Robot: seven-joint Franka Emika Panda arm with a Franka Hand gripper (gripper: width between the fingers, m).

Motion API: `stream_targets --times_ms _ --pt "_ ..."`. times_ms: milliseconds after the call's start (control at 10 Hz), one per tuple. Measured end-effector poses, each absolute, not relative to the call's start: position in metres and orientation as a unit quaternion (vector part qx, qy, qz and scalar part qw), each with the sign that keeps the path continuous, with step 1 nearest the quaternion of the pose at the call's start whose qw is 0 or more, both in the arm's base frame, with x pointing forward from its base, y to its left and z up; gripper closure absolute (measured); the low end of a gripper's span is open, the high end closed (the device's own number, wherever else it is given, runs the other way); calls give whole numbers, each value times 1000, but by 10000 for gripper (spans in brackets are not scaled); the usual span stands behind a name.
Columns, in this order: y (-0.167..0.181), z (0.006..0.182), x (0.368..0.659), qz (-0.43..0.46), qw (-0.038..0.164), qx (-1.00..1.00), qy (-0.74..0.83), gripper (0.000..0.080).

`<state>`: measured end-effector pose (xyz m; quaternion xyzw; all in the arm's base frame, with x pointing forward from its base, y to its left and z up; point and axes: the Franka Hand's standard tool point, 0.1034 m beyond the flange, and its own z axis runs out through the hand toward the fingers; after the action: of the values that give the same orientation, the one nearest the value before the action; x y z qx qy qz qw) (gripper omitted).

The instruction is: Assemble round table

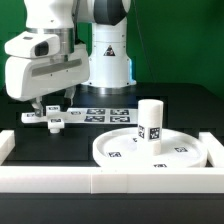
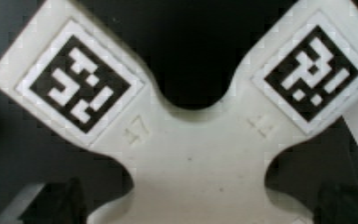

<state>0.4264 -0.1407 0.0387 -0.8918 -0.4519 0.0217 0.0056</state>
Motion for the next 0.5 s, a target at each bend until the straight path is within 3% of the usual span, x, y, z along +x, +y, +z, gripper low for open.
stream_targets --times_ms 500 --pt "-140 31 423 28 10 -892 -452 151"
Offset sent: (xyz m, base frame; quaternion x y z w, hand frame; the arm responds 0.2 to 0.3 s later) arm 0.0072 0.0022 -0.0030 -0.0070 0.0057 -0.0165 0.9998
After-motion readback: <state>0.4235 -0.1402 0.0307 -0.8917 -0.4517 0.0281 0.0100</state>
